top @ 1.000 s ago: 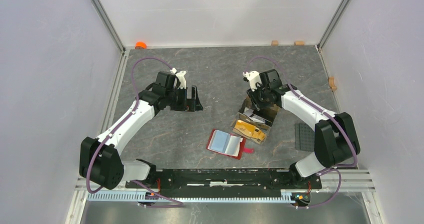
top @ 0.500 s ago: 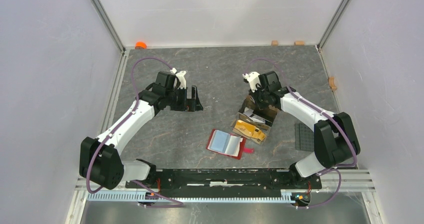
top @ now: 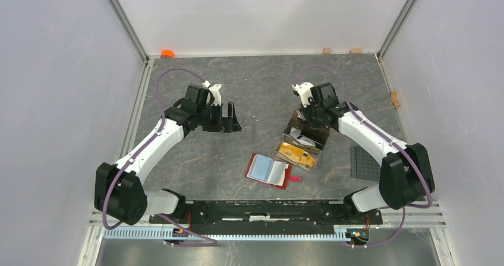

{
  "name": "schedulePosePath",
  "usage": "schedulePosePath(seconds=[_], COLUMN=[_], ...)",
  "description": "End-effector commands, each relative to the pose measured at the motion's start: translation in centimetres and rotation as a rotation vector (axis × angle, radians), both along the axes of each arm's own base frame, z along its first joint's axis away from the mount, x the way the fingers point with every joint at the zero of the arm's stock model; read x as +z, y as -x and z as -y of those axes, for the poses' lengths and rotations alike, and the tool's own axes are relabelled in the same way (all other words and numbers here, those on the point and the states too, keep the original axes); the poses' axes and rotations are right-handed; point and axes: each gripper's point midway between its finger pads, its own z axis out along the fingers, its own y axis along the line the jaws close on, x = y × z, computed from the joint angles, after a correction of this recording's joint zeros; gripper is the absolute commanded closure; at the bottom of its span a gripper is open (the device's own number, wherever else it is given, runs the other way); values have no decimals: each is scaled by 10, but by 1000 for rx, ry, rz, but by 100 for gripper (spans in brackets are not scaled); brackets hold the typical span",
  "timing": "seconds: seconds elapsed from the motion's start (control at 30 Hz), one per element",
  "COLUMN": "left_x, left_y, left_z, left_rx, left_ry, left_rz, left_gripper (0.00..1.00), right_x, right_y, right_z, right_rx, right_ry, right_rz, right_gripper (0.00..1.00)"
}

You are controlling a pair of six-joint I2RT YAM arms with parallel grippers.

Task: Put the credit cards into the card holder
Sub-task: Pick up the credit card from the storage box.

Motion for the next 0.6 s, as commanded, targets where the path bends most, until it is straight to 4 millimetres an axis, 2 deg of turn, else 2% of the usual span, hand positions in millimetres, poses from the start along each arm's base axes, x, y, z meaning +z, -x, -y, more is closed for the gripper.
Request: schedulePosePath(seconds=[0.0,0.2,0.3,0.37,0.4,0.5,0.57], left_x=[3,3,3,3,3,1,1], left_y=[-1,0,0,-1,-1,-1,-1], left_z=[1,1,1,1,1,1,1], left_rx=[-35,-36,-38,-36,-36,-36,-35], left_ry=[2,3,4,4,3,2,2], left_rz=[26,28,27,28,27,23,23], left_gripper=[0,0,0,0,0,0,0], right_x=[38,40,34,31,30,26,21], right_y=[-12,-12,-9,-8,-7,-3,-1], right_z=[5,6,-3,-7,-11,-21,-21], right_rx=[-53,-66,-17,3,12,35,24], right_ry=[-9,-14,-50,-57,-61,-54,-25], right_rz=[95,114,102,101,105,110,107], right_gripper=[99,100,100,94,85,70,66])
